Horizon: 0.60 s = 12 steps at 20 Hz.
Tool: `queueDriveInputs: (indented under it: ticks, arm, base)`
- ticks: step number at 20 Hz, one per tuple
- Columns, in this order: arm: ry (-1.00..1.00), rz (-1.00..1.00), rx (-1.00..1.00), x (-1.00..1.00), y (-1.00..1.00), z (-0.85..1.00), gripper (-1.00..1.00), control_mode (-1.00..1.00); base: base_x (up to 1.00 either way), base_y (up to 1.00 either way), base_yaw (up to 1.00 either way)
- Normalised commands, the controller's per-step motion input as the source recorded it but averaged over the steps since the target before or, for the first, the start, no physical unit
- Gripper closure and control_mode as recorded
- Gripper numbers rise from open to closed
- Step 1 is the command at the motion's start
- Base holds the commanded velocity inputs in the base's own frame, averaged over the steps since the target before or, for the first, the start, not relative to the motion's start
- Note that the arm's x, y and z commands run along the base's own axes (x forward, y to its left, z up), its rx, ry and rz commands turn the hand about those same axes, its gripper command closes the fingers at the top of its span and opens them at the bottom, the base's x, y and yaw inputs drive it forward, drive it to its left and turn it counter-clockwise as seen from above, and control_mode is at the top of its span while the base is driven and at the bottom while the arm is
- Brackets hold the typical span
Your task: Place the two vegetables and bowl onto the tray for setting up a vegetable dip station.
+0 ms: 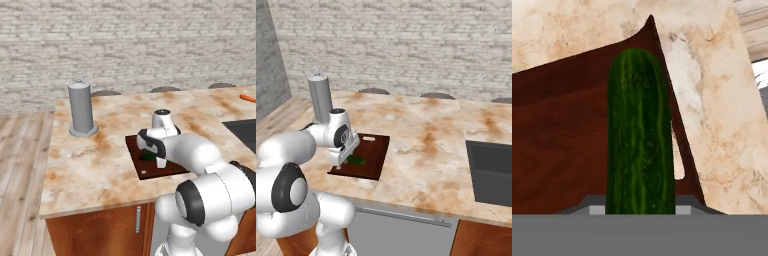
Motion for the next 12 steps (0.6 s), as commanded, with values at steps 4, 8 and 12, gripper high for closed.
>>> queueDriveInputs:
  ticks: [4,8,12]
  arm:
    - [0.0,-0.06,0.0,0.22,0.0,-0.29,1.0,-1.0]
    - [0.0,0.0,0.01,0.07,0.0,-0.26,1.0,-1.0]
    - [0.01,0.0,0.03,0.05,0.0,-0.22,1.0,-1.0]
  base:
    - [0.0,0.0,0.0]
    - [0.0,0.0,0.0]
    - [0.0,0.0,0.0]
